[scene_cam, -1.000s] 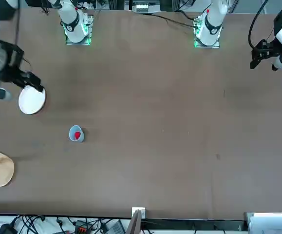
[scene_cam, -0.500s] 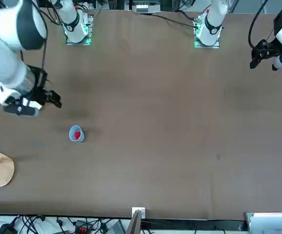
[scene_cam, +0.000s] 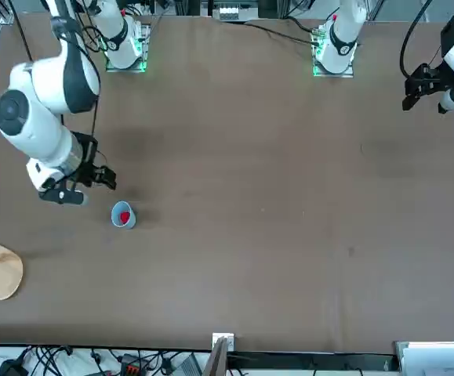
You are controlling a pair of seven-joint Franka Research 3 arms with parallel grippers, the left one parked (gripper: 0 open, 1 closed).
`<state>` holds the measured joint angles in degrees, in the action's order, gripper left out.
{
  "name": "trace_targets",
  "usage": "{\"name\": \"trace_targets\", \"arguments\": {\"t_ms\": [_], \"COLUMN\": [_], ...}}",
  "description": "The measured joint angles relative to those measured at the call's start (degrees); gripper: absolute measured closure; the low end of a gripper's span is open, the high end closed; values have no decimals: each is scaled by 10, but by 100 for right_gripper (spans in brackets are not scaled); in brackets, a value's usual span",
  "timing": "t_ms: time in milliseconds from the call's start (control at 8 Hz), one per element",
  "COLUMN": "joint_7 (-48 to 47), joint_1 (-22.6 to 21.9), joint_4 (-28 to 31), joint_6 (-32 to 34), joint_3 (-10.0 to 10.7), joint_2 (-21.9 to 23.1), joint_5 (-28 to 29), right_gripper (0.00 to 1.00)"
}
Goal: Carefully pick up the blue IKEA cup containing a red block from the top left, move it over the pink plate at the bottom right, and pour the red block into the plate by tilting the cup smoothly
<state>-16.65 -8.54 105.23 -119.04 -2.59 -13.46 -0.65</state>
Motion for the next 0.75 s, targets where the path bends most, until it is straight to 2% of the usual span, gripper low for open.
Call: {"name": "trace_targets", "arguments": {"t_ms": [375, 750], "joint_7": [-29, -31], "joint_1": [-32, -36], "joint_4": [1, 2], "joint_6": [-60, -75], "joint_3": [0, 2], "joint_2": [-48, -69], "joint_5": [-3, -22], "right_gripper": [0, 0]}}
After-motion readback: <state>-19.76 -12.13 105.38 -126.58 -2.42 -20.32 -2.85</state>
